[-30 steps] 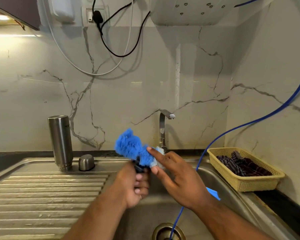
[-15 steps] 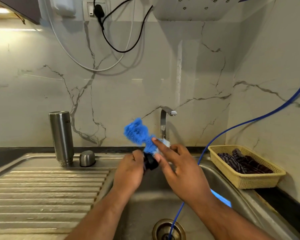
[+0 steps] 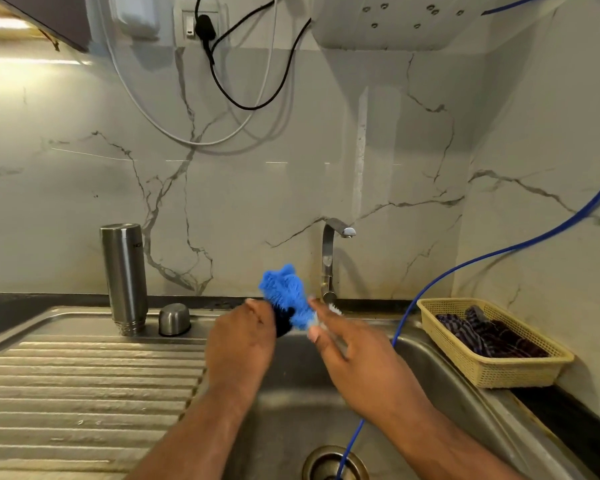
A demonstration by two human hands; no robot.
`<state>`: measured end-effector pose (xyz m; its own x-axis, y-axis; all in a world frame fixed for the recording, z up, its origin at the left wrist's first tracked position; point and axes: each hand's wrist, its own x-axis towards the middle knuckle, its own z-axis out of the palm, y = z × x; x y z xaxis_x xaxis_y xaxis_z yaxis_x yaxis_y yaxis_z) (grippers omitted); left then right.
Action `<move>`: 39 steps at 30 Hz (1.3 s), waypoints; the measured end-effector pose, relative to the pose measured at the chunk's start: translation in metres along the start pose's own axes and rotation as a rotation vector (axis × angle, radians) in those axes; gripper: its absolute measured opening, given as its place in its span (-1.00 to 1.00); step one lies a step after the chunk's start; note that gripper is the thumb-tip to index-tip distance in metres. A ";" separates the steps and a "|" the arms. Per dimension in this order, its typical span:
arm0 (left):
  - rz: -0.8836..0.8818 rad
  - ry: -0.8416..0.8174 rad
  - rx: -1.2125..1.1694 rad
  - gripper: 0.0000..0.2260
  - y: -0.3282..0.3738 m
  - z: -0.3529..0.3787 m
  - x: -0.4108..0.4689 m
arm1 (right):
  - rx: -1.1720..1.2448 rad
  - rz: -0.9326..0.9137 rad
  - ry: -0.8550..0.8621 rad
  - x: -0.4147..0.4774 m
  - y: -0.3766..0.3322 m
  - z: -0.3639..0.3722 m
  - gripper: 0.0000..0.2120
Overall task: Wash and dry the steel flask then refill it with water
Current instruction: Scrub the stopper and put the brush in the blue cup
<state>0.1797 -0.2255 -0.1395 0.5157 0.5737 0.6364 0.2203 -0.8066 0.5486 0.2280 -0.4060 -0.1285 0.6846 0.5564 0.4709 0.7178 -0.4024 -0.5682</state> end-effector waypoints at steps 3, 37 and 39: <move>-0.017 -0.069 0.060 -0.56 -0.005 -0.004 0.002 | -0.012 0.018 -0.052 0.000 -0.003 0.004 -0.54; 0.187 -0.298 -0.212 -0.52 -0.004 0.014 0.009 | -0.056 0.206 -0.035 0.006 0.011 -0.019 -0.56; 0.309 -0.394 -0.218 -0.52 0.010 0.019 -0.001 | -0.077 0.202 0.009 0.009 0.012 -0.020 -0.57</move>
<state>0.1974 -0.2369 -0.1448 0.8097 0.1836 0.5574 -0.1458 -0.8571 0.4941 0.2453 -0.4205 -0.1180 0.8163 0.4522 0.3594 0.5734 -0.5598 -0.5981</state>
